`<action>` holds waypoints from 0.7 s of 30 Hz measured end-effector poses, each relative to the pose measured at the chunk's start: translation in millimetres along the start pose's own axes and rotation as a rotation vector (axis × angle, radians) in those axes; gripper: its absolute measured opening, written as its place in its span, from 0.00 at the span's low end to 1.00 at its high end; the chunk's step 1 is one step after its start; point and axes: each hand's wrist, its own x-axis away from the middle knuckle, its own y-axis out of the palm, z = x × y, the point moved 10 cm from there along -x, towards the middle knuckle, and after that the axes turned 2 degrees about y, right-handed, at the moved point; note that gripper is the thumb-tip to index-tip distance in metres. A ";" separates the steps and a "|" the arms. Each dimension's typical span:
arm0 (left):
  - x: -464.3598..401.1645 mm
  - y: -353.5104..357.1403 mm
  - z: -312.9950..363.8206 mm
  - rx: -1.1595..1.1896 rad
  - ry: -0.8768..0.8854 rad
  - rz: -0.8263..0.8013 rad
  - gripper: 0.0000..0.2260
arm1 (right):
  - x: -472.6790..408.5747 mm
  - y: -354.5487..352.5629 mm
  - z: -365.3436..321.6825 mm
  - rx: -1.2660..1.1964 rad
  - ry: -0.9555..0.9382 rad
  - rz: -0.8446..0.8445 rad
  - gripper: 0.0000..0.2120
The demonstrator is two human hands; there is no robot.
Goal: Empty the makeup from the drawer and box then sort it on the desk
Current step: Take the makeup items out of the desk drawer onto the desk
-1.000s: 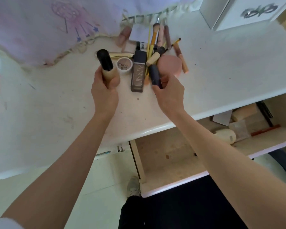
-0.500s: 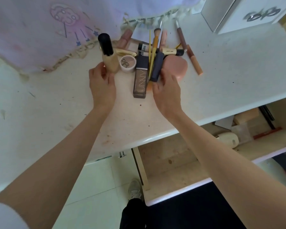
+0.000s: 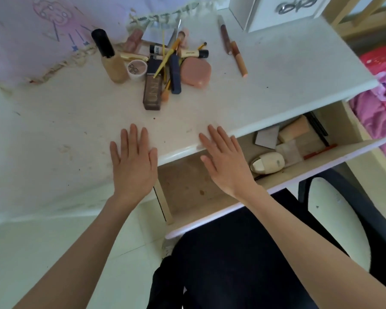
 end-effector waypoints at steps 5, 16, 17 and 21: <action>41.7 9.8 39.1 0.015 0.151 0.037 0.25 | 44.6 10.4 54.0 0.108 0.111 -0.061 0.26; 30.3 50.6 194.2 0.473 0.503 -0.208 0.16 | 58.6 1.4 220.8 0.114 0.469 -0.204 0.18; 19.2 62.1 205.6 0.482 0.481 -0.238 0.17 | 54.5 1.8 229.4 0.103 0.493 -0.225 0.18; -13.4 114.4 248.7 0.441 0.407 -0.375 0.20 | 31.7 14.8 264.7 0.043 0.580 -0.277 0.13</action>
